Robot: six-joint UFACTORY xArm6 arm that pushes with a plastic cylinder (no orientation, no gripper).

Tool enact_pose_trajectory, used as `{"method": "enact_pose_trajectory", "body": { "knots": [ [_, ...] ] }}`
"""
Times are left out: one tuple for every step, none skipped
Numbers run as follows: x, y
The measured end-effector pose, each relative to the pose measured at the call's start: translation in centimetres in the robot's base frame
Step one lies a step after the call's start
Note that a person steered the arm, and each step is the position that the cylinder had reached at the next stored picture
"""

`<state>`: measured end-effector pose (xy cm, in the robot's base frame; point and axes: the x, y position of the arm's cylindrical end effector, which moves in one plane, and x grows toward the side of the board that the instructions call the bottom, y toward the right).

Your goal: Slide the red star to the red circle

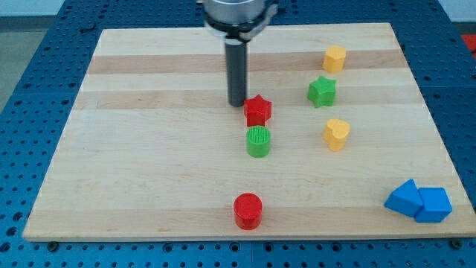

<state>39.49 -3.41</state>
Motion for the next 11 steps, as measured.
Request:
{"method": "enact_pose_trajectory", "body": {
  "knots": [
    [0.9,-2.3],
    [2.5,-1.1],
    [2.5,1.3],
    [2.6,4.7],
    [2.9,7.3],
    [0.8,7.1],
    [-2.0,8.6],
    [-1.7,11.8],
    [0.2,12.2],
    [1.6,11.1],
    [3.7,10.0]
  ]
}}
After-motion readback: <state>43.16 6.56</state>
